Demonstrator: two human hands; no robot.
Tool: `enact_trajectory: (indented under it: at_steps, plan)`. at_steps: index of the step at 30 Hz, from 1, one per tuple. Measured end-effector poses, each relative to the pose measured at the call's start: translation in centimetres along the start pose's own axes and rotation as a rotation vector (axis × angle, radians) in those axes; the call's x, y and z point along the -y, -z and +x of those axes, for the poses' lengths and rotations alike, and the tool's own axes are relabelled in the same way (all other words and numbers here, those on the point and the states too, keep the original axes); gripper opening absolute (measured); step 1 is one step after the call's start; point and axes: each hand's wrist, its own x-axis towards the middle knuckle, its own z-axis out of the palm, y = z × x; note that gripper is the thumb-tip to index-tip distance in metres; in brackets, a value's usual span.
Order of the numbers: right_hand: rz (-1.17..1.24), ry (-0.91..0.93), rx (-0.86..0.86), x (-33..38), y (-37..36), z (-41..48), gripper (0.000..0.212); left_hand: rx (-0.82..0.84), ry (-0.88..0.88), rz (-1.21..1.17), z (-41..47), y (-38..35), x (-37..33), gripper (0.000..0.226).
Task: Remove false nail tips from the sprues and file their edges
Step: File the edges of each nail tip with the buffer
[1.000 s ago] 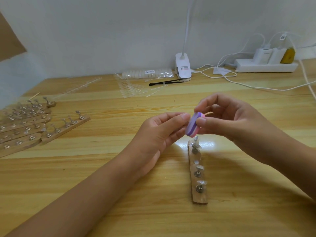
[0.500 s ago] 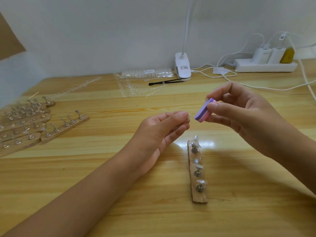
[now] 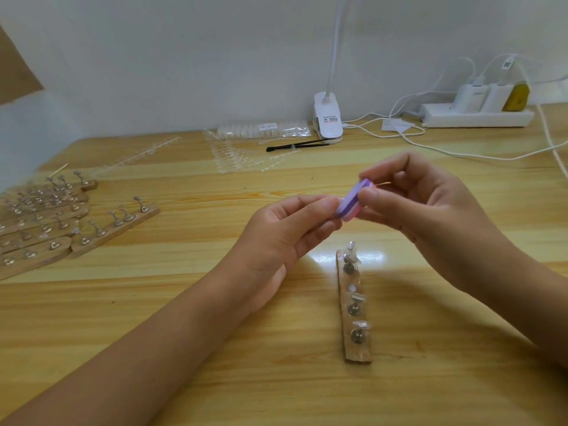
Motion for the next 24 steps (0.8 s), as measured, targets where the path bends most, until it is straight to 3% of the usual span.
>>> enact_trajectory:
  at_steps: [4,8,12,18,22,24]
  plan:
    - [0.017,-0.010,0.075,0.1,0.0,-0.1,0.034,0.010,-0.001,0.027,-0.1,-0.1,0.0,0.030]
    - [0.045,0.070,-0.049,-0.1,0.0,0.0,0.032,-0.036,-0.010,0.025,0.0,-0.1,-0.1,0.026]
    - [-0.020,0.014,0.110,-0.2,0.1,-0.1,0.032,-0.012,-0.023,0.058,-0.1,-0.1,0.0,0.027]
    - [0.032,0.089,-0.108,0.3,1.3,0.5,0.026,-0.023,-0.023,0.160,0.0,0.1,0.0,0.011]
    - [-0.051,0.041,0.162,0.7,1.2,0.1,0.018,-0.033,-0.019,0.145,0.0,0.0,0.1,0.019]
    - [-0.062,0.047,0.136,0.4,0.8,0.2,0.020,-0.020,-0.017,0.156,0.0,0.0,0.1,0.019]
